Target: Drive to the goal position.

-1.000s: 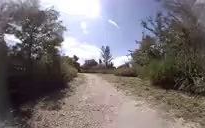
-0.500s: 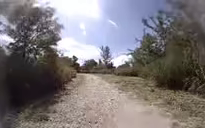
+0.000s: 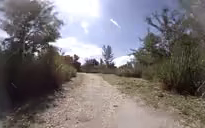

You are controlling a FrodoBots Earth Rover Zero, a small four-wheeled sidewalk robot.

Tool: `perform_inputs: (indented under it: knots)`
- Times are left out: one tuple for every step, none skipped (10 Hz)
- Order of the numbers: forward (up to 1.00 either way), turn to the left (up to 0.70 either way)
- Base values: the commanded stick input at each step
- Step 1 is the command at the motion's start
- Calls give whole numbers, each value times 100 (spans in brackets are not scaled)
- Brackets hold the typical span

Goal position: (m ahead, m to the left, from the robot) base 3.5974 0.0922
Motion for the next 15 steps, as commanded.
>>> perform_inputs:
  knots:
    - [70,0]
    - [70,0]
    - [70,0]
    - [70,0]
    - [70,0]
    - [70,0]
    - [70,0]
    - [70,0]
    - [70,0]
    - [70,0]
    - [70,0]
    - [70,0]
    - [70,0]
    - [70,0]
    - [70,0]
